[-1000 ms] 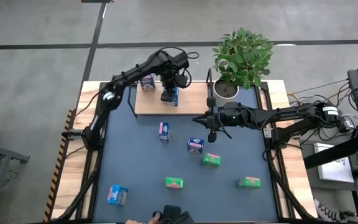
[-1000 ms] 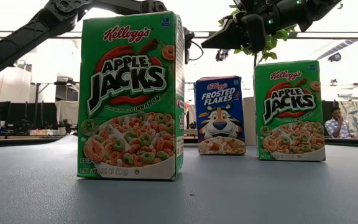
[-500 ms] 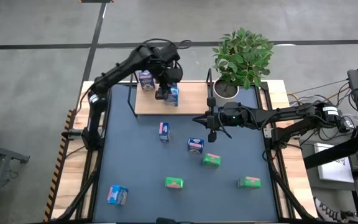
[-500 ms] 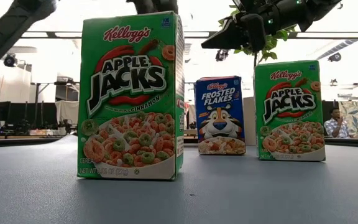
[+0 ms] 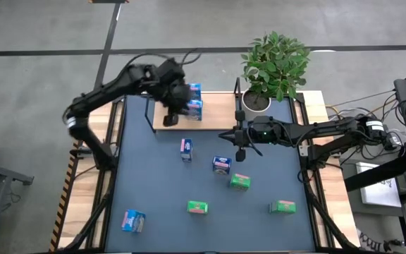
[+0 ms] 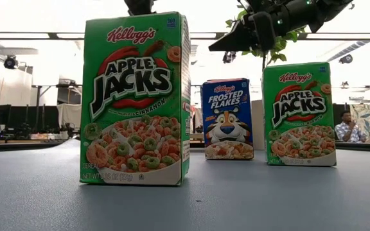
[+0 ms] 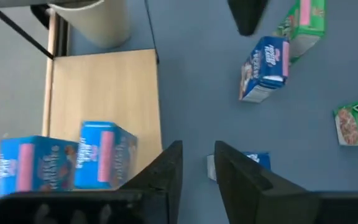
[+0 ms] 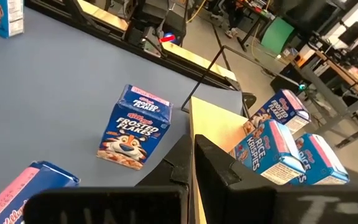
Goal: Stack cereal on shelf
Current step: Put the top light blue cereal box on the shelf aligned with the other light blue cereal box
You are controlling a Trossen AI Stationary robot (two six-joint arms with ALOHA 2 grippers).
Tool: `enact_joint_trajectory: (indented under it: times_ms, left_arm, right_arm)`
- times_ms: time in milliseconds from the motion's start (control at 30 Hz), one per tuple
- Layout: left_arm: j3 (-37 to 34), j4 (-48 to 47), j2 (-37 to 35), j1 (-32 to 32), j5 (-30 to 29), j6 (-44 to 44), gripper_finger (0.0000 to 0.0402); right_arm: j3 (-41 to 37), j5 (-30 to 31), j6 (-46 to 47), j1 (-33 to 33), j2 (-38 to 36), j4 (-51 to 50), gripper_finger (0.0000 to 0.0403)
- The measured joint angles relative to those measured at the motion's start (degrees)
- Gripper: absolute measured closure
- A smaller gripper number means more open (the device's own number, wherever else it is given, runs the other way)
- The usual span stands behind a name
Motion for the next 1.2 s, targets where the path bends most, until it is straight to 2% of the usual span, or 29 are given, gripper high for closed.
enact_joint_trajectory:
  times_ms: [233,400,600,767,1033,1200]
  left_arm:
    - [-25.94,20.41,-15.27,-2.39,-1.15,-8.2,0.0342]
    - [-38.52,31.44,-23.7,-4.41,-6.38,-12.2,0.0343]
    - [-50.2,47.35,-31.84,-6.96,-7.46,-16.46,0.0343]
    - [-59.05,59.33,-37.81,-9.21,-13.8,-17.35,0.0343]
    - [-67.29,66.61,-45.19,-9.4,-18.45,-19.41,0.0343]
    - [-70.5,68.81,-48.58,-9.38,-18.93,-19.59,0.0343]
  right_arm:
    - [0.0,0.14,2.63,0.0,0.0,0.56,0.0394]
    - [0.0,0.2,5.08,0.0,0.0,1.71,0.0394]
    - [0.39,3.41,6.5,0.0,1.64,3.72,0.0394]
    - [5.05,6.88,6.88,0.0,5.55,2.18,0.0394]
    - [19.54,11.52,7.27,-0.02,15.74,-11.34,0.0394]
    - [29.43,18.2,6.59,-0.28,22.53,-20.67,0.0394]
